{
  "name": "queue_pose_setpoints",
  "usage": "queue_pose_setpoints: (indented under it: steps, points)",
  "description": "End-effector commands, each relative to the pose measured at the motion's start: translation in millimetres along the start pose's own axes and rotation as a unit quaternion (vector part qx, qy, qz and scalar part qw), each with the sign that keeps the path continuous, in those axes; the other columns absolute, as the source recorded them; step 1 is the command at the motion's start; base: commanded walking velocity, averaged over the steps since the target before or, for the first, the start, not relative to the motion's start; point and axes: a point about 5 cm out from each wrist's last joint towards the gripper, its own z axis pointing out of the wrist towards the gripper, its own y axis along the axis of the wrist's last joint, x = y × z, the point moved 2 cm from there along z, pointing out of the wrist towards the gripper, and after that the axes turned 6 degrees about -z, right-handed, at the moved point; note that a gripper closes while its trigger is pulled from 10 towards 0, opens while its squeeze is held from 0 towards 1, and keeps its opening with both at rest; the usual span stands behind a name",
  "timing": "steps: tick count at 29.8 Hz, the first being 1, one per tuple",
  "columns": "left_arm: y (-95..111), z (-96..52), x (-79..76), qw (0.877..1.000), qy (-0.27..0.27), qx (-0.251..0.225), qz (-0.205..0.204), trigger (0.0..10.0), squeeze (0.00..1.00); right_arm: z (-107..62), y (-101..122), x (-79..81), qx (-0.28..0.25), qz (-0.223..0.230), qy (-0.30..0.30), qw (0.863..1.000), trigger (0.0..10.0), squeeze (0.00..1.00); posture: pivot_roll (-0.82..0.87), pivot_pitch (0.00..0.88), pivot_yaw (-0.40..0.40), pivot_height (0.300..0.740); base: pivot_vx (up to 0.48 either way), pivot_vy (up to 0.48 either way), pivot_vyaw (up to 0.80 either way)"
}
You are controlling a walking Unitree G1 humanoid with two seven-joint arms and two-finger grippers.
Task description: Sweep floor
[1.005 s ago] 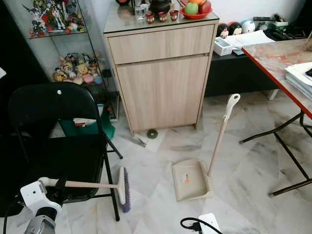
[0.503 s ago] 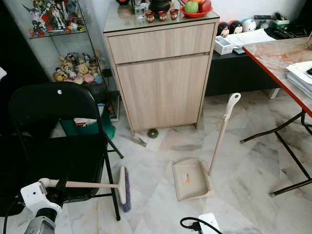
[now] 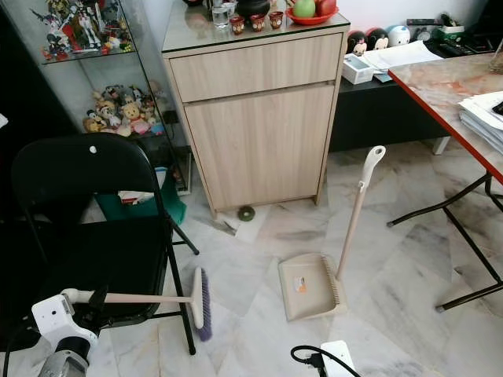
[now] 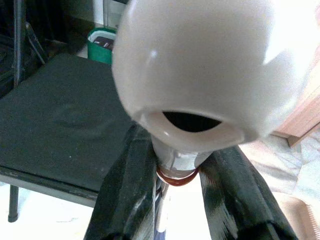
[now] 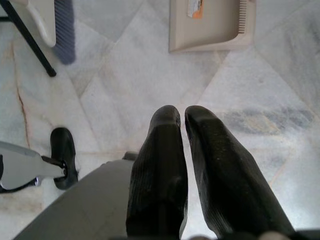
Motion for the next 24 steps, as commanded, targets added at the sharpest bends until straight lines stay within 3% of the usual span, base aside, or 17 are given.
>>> queue_pose_setpoints:
  steps: [1,11,14,21,24]
  points:
    - [0.0,-5.2,12.1,1.0,0.014,0.008,0.008,10.0,0.0,-0.9,-1.3,2.2,-0.006,0.009,-0.007,1.0,10.0,1.0,-0.24,0.041,0.113,0.74,0.0,0.0,0.0]
    - [-4.4,-8.0,13.1,1.0,0.014,0.019,0.01,10.0,0.0,-4.1,5.5,-5.1,-0.053,0.012,-0.064,0.996,10.0,1.0,-0.27,0.021,0.121,0.74,0.0,0.0,0.0]
    - [-6.3,-8.7,14.0,1.0,0.015,0.026,0.011,10.0,0.0,-15.5,68.6,-41.9,-0.203,-0.003,-0.116,0.972,10.0,1.0,-0.28,0.014,0.123,0.74,0.0,0.0,0.0]
    - [-6.5,-9.2,15.8,0.999,0.015,0.03,0.014,10.0,0.0,-32.1,102.0,-55.2,-0.273,0.001,-0.149,0.95,10.0,1.0,-0.29,0.025,0.129,0.74,0.0,0.0,0.0]
    - [-6.5,-10.3,18.1,0.999,0.016,0.032,0.016,10.0,0.0,-43.2,117.8,-54.2,-0.306,-0.027,-0.157,0.939,10.0,1.0,-0.29,0.022,0.135,0.74,0.0,0.0,0.0]
